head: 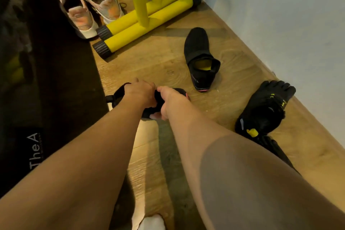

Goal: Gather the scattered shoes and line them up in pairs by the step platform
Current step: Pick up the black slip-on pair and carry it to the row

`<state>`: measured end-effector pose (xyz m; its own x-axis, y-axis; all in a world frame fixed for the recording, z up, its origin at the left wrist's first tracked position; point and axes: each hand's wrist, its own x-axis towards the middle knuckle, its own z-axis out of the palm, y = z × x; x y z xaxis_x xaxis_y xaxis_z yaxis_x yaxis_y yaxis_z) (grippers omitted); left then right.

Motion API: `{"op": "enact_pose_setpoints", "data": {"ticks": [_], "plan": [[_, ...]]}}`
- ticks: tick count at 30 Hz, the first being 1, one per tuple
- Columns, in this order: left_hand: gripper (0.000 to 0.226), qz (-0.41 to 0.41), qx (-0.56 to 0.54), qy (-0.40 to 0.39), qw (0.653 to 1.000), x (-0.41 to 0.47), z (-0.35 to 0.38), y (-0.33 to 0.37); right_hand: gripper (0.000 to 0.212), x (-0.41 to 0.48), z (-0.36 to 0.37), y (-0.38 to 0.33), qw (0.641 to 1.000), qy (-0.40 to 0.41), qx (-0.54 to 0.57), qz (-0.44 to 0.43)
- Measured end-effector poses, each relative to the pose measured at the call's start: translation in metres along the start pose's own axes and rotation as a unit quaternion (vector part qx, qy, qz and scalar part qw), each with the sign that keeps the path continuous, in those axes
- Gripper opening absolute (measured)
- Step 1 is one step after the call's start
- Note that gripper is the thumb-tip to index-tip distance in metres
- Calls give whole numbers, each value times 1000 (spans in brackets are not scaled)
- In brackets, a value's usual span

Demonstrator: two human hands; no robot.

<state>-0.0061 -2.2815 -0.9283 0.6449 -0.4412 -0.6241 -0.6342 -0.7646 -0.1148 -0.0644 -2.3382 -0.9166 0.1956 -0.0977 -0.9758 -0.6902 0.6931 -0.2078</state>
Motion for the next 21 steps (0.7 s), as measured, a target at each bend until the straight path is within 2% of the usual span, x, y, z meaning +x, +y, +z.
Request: {"op": "enact_pose_setpoints", "data": {"ticks": [3,6,9,12,15,17,19,21], "plan": [[43,-12,23,41,999,4,-5,13,39,10,5,0,998,27,-51,7],[39,-36,0,45,998,0,-12,17,44,13,5,2,994,70,-86,-19],[35,-58,-70,46,995,-7,-16,15,47,7,0,6,989,106,-77,-63],[27,-47,-146,60,986,-12,-22,21,54,6,-12,3,979,150,-65,-121],[10,-46,-253,115,960,-16,-27,34,70,3,-27,-11,959,187,-93,-191],[7,-45,-291,162,942,-25,-33,45,87,-1,-37,-20,959,175,-65,-214],[10,-36,-325,165,930,-36,-41,58,96,-4,-49,-24,968,139,8,-210],[11,-8,-376,106,921,-47,-56,69,82,-5,-62,-24,976,84,75,-185]]}}
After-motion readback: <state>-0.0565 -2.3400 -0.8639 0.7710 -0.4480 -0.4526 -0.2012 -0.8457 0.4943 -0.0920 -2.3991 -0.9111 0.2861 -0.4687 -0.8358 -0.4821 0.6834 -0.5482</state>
